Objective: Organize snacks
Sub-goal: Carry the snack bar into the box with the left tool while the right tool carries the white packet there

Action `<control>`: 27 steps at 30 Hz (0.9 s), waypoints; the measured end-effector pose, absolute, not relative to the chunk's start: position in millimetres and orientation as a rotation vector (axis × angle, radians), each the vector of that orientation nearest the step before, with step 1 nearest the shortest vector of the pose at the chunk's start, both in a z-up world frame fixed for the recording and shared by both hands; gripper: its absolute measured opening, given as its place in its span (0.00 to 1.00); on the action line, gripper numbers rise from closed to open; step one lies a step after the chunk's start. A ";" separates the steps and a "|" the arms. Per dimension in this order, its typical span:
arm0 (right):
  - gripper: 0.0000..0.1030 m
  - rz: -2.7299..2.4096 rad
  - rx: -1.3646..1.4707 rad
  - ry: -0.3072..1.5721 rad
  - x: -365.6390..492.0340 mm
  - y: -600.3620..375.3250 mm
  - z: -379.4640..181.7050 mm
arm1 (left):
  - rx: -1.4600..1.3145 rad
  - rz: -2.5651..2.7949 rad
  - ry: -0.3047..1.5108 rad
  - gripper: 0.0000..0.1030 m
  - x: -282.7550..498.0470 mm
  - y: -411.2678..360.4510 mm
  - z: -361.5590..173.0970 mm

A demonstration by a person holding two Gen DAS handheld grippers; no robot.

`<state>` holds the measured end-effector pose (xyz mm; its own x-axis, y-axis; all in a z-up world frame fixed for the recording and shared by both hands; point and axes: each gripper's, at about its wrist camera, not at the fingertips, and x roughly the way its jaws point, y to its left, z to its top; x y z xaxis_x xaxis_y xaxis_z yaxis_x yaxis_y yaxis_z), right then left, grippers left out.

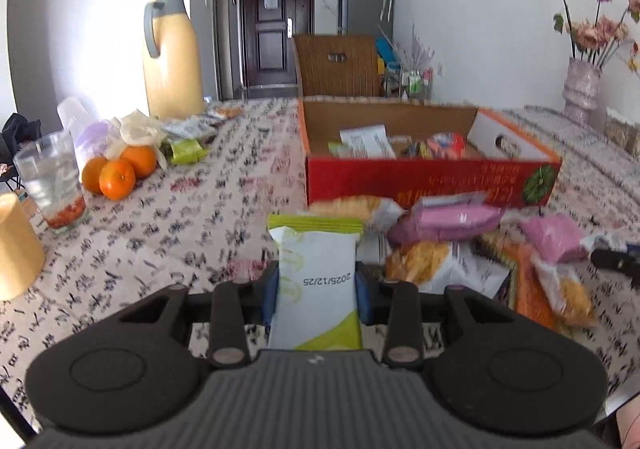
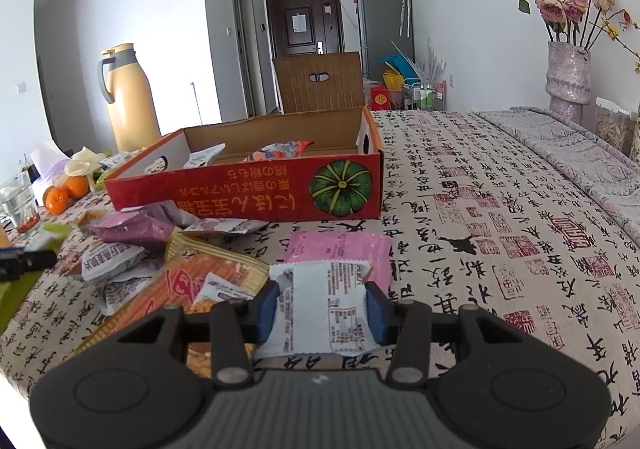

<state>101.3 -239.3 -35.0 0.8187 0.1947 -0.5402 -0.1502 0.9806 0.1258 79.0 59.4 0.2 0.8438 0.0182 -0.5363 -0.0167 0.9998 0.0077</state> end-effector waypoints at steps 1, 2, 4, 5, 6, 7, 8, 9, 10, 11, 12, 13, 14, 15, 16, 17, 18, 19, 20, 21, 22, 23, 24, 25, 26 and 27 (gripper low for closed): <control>0.43 0.186 0.079 0.581 101.8 -239.0 -34.2 | 0.000 0.018 0.555 0.36 78.9 59.5 4.4; 0.43 0.187 0.079 0.578 102.3 -238.6 -33.3 | -0.002 0.018 0.543 0.36 78.8 59.4 8.6; 0.43 0.191 0.079 0.570 104.0 -238.1 -31.0 | 0.000 0.019 0.521 0.36 79.6 58.1 16.8; 0.43 0.194 0.079 0.566 105.1 -237.9 -29.5 | -0.002 0.021 0.511 0.36 80.6 57.4 20.2; 0.43 0.195 0.079 0.560 106.1 -237.8 -27.8 | -0.008 0.025 0.500 0.36 81.6 56.9 23.7; 0.43 0.196 0.080 0.556 107.2 -237.6 -26.2 | -0.014 0.027 0.491 0.36 82.6 56.3 27.1; 0.43 0.198 0.079 0.551 108.4 -237.4 -24.3 | -0.018 0.027 0.482 0.36 84.5 55.4 30.6; 0.43 0.200 0.078 0.544 109.5 -236.8 -21.9 | -0.020 0.026 0.475 0.36 86.4 54.2 33.9; 0.43 0.203 0.078 0.534 110.6 -236.3 -19.0 | -0.023 0.025 0.466 0.37 88.0 53.1 37.3; 0.43 0.206 0.079 0.524 112.0 -235.8 -15.7 | -0.026 0.023 0.457 0.37 90.8 51.7 41.4; 0.43 0.209 0.081 0.514 113.5 -235.4 -12.2 | -0.028 0.018 0.449 0.36 93.0 50.2 45.2; 0.43 0.213 0.085 0.502 115.2 -235.1 -8.2 | -0.031 0.013 0.440 0.36 96.2 48.7 49.5; 0.43 0.216 0.086 0.488 117.0 -234.5 -4.1 | -0.034 0.008 0.430 0.36 99.2 47.2 53.3; 0.43 0.218 0.086 0.476 118.9 -233.8 -0.4 | -0.036 0.003 0.422 0.36 102.3 45.3 57.4; 0.43 0.220 0.086 0.465 121.7 -233.2 3.1 | -0.038 -0.002 0.414 0.36 105.9 43.5 61.4; 0.43 0.222 0.086 0.455 125.0 -233.1 6.1 | -0.038 -0.006 0.405 0.36 110.1 41.1 65.3; 0.43 0.223 0.087 0.446 128.6 -232.8 9.2 | -0.036 -0.009 0.399 0.36 114.0 38.4 68.4; 0.43 0.224 0.089 0.438 132.6 -232.7 12.1 | -0.034 -0.011 0.394 0.36 118.3 35.8 70.8; 0.43 0.225 0.091 0.430 137.1 -232.6 14.8 | -0.034 -0.013 0.391 0.36 123.6 33.2 73.7; 0.43 0.226 0.092 0.423 141.4 -232.5 17.3 | -0.035 -0.016 0.391 0.36 129.1 30.6 75.2; 0.43 0.228 0.094 0.416 145.3 -232.2 19.7 | -0.037 -0.018 0.391 0.36 134.3 28.2 76.7; 0.43 0.231 0.096 0.410 149.7 -231.6 22.1 | -0.038 -0.019 0.390 0.36 139.6 25.7 78.5; 0.43 0.234 0.098 0.405 154.7 -231.3 24.4 | -0.039 -0.022 0.389 0.36 144.5 23.3 80.4; 0.43 0.236 0.101 0.400 160.4 -230.3 26.4 | -0.041 -0.024 0.389 0.36 149.6 21.1 81.8; 0.43 0.238 0.102 0.395 165.5 -229.3 28.4 | -0.043 -0.027 0.387 0.37 154.9 18.8 83.2; 0.43 0.241 0.104 0.389 170.8 -228.5 30.5 | -0.045 -0.028 0.386 0.36 160.0 17.1 84.1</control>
